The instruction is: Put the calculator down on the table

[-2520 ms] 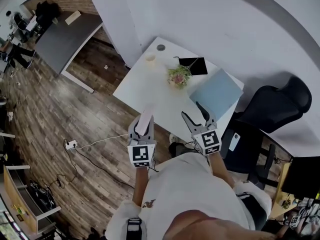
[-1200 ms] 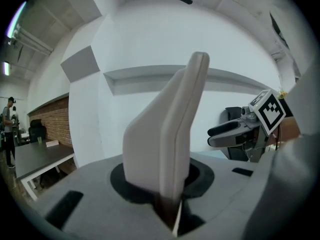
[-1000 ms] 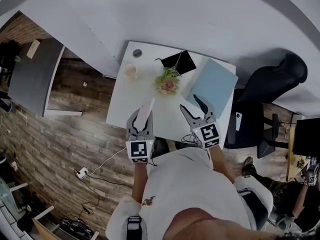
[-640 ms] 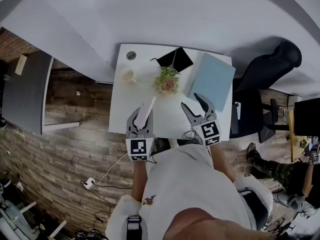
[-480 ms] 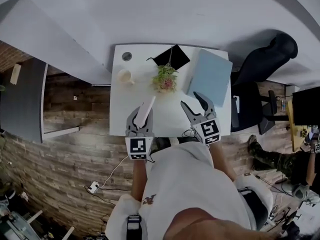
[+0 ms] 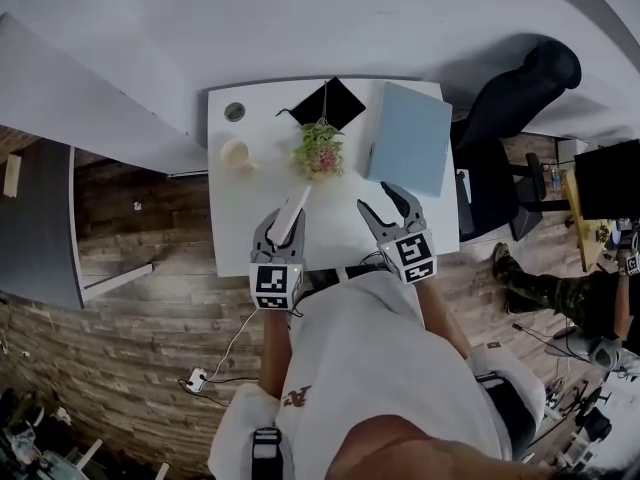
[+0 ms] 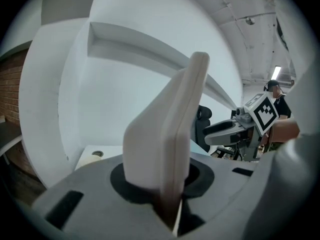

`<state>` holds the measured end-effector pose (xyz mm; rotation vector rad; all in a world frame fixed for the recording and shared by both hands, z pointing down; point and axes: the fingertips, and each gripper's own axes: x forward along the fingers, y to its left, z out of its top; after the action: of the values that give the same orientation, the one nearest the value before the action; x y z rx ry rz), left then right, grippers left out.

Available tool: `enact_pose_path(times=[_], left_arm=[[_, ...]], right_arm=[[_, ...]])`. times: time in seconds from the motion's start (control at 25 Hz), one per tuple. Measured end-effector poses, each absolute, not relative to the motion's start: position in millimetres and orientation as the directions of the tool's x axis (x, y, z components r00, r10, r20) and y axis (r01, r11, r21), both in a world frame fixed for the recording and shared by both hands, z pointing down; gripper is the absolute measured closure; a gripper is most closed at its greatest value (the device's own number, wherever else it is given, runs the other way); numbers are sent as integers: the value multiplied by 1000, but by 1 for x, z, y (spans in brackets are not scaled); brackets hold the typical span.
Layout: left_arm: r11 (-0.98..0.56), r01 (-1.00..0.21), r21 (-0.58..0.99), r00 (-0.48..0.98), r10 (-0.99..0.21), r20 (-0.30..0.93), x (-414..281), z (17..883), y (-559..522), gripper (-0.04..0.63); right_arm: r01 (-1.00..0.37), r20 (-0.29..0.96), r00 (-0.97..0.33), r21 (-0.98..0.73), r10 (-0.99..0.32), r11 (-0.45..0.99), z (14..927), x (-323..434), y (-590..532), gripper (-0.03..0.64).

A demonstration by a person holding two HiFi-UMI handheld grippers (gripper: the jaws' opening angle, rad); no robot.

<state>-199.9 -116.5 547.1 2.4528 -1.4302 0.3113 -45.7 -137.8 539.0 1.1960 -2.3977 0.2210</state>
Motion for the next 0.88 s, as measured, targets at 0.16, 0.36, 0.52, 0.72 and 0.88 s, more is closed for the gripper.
enact_pose_path(times=[0.16, 0.36, 0.52, 0.72, 0.88], left_arm=[[-468, -867, 169, 497, -795, 349, -194, 560, -119, 503], [-463, -863, 201, 504, -770, 391, -185, 581, -119, 503], [-459, -859, 226, 511, -751, 418, -175, 596, -120, 503], [-463, -852, 246, 523, -720, 455, -160, 615, -117, 503], [-464, -849, 253, 526, -696, 489, -151, 631, -115, 503]], right_arm=[[-774, 488, -537, 40, -689, 632, 551, -47, -142, 382], [-742, 524, -564, 18, -638, 670, 571, -49, -144, 382], [-729, 534, -578, 1, -617, 684, 583, -47, -144, 382], [-717, 559, -590, -31, -583, 696, 600, -40, -140, 383], [-710, 579, -592, -46, -561, 702, 613, -32, -139, 383]])
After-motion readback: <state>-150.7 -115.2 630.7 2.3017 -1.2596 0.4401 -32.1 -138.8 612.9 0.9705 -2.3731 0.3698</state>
